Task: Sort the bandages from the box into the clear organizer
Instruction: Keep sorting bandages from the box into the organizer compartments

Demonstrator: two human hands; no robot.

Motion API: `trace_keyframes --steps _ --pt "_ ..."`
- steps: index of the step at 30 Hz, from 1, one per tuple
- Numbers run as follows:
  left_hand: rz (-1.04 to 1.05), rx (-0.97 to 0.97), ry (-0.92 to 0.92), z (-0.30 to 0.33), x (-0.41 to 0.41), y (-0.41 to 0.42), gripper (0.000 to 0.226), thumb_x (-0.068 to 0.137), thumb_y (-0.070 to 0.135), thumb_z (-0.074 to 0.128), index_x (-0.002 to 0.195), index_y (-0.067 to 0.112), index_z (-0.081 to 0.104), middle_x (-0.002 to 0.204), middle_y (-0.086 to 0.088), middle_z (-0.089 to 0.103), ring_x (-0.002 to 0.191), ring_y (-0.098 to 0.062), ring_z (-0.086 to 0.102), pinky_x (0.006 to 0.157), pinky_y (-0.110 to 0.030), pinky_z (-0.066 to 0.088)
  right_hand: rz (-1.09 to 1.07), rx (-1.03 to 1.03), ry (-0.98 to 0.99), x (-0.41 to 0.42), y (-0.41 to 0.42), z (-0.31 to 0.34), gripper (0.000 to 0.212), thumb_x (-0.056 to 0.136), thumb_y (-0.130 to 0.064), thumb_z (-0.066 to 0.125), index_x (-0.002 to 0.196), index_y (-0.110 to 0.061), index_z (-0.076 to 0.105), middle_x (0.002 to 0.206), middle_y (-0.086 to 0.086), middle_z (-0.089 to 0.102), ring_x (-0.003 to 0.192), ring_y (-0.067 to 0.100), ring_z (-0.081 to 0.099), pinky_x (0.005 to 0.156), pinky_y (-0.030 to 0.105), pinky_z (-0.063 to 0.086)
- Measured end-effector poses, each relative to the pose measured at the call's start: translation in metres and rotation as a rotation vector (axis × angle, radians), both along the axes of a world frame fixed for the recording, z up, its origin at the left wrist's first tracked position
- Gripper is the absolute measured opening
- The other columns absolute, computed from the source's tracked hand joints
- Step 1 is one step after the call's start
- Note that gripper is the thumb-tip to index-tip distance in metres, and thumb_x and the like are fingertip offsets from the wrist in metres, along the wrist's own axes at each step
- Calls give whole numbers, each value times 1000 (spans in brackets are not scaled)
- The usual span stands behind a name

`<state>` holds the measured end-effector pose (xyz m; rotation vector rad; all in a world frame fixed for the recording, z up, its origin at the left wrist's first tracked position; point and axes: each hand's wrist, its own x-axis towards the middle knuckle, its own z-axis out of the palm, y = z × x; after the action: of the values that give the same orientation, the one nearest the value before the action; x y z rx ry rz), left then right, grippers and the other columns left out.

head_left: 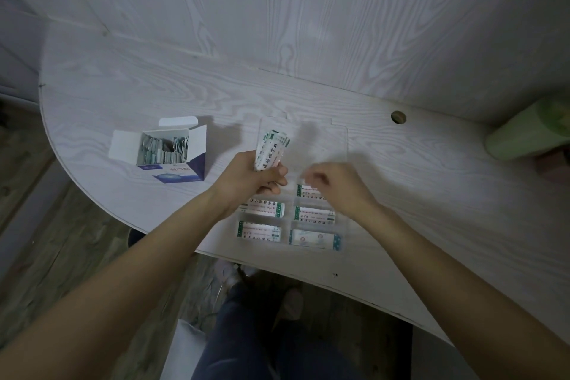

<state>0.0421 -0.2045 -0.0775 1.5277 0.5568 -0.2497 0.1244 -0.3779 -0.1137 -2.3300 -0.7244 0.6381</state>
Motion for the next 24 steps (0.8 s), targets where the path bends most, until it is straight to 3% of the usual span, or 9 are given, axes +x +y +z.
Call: trace_keyframes --steps 2,3,6,8,9,12,17,20,24 --pt "-77 9 -5 6 -1 -1 6 87 6 64 86 10 59 71 -5 66 48 -3 56 50 -13 46 -240 402 186 -4 4 29 16 92 -15 59 104 -20 68 92 -4 71 81 9 66 76 22 52" --pt "-134 6 -12 10 -2 -2 8 87 5 64 86 10 59 70 -3 67 48 -3 54 50 -13 45 -286 488 261 -4 7 40 14 89 -19 64 101 -23 67 91 -2 71 79 8 66 71 19 52" --pt "-273 -37 -49 21 -2 -10 9 87 4 63 87 11 59 65 5 66 52 -5 53 48 -13 40 -265 499 333 -4 13 53 14 80 -19 75 93 -19 68 84 2 71 68 4 63 60 16 47" --pt "-308 -37 -51 27 -2 -13 2 91 16 60 91 14 60 70 4 67 53 -7 48 48 -13 37 -290 521 350 -6 14 55 14 78 -11 76 90 -14 70 81 6 72 65 5 62 59 17 47" --pt "-299 -39 -44 29 -3 -13 11 94 24 55 93 15 61 73 3 68 51 -7 44 49 -13 37 -314 537 361 -6 13 55 15 78 -8 76 91 -13 70 81 8 72 65 7 63 60 17 48" --pt "-195 -108 -6 35 -6 -12 27 98 33 45 98 14 63 82 -3 72 51 -8 49 49 -15 42 -332 565 381 -9 9 57 25 78 -4 74 102 -10 69 80 7 72 63 6 64 62 17 49" --pt "-60 -180 0 37 -8 -10 20 95 19 53 107 7 63 93 -14 73 69 -19 71 61 -25 58 -346 575 397 -11 6 62 30 80 -3 73 108 -9 67 80 4 71 60 1 61 62 15 48" --pt "9 -195 -7 37 -7 -10 25 92 20 58 111 5 63 97 -14 73 81 -25 72 69 -29 60 -358 585 411 -11 4 62 25 80 -4 73 102 -13 69 83 4 73 65 3 65 64 15 50" --pt "139 -165 -14 33 -4 -9 28 92 22 58 115 5 59 103 -13 71 81 -26 72 73 -31 60 -435 566 370 -5 -4 52 12 84 -2 69 88 -13 69 83 9 70 62 8 64 64 17 53"
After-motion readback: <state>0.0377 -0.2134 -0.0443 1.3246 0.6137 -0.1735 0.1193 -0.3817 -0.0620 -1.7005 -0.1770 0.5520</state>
